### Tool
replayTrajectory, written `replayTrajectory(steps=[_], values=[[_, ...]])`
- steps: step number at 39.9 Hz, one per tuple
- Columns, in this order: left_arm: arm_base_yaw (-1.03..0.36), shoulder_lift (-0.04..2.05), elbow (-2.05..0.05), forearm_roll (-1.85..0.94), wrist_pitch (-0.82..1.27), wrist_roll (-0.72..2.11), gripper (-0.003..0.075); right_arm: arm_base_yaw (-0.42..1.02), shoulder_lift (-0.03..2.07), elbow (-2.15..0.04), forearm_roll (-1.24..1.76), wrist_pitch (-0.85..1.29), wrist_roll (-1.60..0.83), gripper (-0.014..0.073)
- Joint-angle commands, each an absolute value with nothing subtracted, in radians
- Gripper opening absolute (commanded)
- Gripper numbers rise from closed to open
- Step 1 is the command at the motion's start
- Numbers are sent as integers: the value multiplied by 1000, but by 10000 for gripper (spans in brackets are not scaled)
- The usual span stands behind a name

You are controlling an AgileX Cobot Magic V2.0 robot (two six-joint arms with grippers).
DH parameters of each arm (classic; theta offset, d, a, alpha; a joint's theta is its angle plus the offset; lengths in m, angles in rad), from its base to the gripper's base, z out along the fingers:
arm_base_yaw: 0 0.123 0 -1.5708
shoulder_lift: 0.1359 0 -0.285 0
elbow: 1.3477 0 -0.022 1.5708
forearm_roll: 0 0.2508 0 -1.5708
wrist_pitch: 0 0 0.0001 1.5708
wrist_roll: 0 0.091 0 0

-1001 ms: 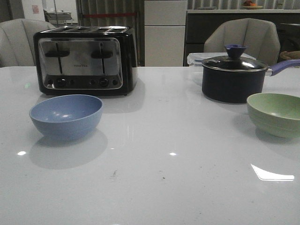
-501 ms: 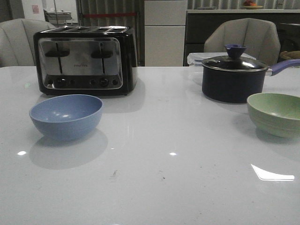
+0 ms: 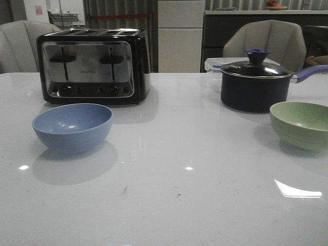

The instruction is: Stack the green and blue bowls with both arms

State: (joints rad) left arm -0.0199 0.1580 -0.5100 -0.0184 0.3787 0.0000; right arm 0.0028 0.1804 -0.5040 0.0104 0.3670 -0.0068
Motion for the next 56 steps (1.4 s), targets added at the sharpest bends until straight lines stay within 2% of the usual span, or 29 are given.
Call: replayTrajectory(steps=[1,6,15,28,30,32,34,39,40,46,56], values=[[-18,263,-623,-29,429,-6,93,0,284,-616,12,394,-9,58],[-18,367,-672,-29,530,-6,93,0,396,-667,12,489,-9,58],[-18,501,-668,-29,593,-6,93,0,561,-667,12,575,-9,58],[-18,617,-668,-29,602,-6,97,0,741,-666,12,602,-9,68],[-18,628,-668,-29,600,-6,119,0,758,-666,12,603,-9,113],[-18,631,-668,-29,596,0,176,0,775,-666,12,603,-9,193],[-18,635,-668,-29,596,0,240,0,792,-666,12,603,-9,301],[-18,636,-668,-21,594,0,459,-1,835,-666,12,598,-9,577],[-18,636,-668,-21,594,0,478,-1,846,-666,12,597,-9,612],[-18,636,-668,-21,594,0,454,-30,947,-709,13,591,12,624],[-18,636,-668,-20,594,0,436,-180,1290,-925,66,640,0,624]])
